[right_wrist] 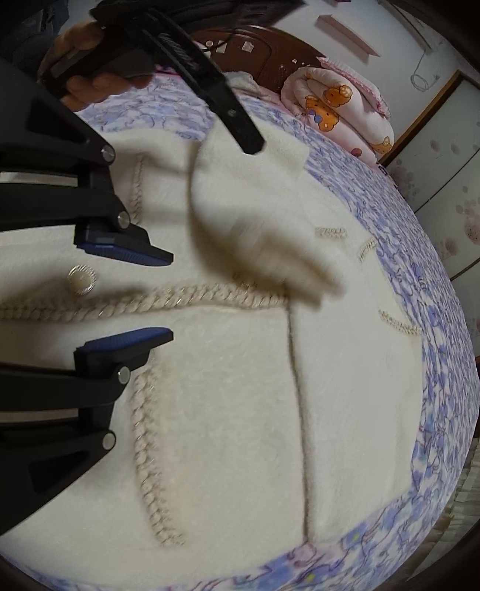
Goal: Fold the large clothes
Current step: 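Fold the held sleeve across the cardigan front and open the left gripper, then straighten the second sleeve's braided cuff with the right gripper while the left gripper grasps the cardigan side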
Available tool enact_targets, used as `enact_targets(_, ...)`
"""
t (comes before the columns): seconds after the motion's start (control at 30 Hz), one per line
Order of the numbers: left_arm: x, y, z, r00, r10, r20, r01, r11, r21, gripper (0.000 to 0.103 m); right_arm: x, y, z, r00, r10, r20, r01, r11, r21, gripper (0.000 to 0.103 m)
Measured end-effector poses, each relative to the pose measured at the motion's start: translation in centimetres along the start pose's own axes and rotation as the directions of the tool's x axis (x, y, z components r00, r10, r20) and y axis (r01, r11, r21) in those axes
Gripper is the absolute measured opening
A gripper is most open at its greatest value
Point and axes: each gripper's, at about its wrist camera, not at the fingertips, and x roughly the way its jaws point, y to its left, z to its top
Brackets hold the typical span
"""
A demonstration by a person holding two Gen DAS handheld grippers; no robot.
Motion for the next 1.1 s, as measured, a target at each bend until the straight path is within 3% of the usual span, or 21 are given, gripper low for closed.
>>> enact_targets(0.33, -2.1, 4.3, -4.7, 0.998, 0.049, -0.027, -0.051, 0.994, -0.097, 0.07, 2.9, -0.7, 3.9, 0.996, 0.09, -0.023, -0.088, 0.993, 0.077, 0.035)
enact_targets(0.8, -1.3, 8.3, -8.0, 0.991, 0.083, -0.102, -0.102, 0.974, -0.201, 0.07, 8.2, -1.2, 9.3, 0.994, 0.108, -0.029, -0.104, 0.989, 0.106, 0.035)
enact_targets(0.83, -1.3, 8.4, -8.0, 0.991, 0.086, -0.101, -0.105, 0.973, -0.204, 0.07, 8.1, -0.7, 9.5, 0.995, 0.102, -0.017, -0.1, 0.991, 0.085, 0.032)
enact_targets(0.87, -1.2, 8.5, -8.0, 0.991, 0.086, -0.101, -0.106, 0.973, -0.207, 0.07, 7.6, 0.1, 9.5, 0.997, 0.071, 0.003, -0.071, 0.997, 0.04, 0.015)
enact_targets(0.97, -0.9, 8.8, -7.9, 0.991, 0.084, -0.101, -0.104, 0.971, -0.216, 0.07, 5.1, 3.2, 9.0, 0.995, 0.074, 0.064, -0.067, 0.992, -0.107, 0.014)
enact_targets(1.1, -0.2, 9.0, -7.6, 0.99, 0.092, -0.107, -0.114, 0.969, -0.221, 0.07, 1.7, 8.1, 9.3, 0.987, 0.126, 0.096, -0.093, 0.952, -0.292, 0.014)
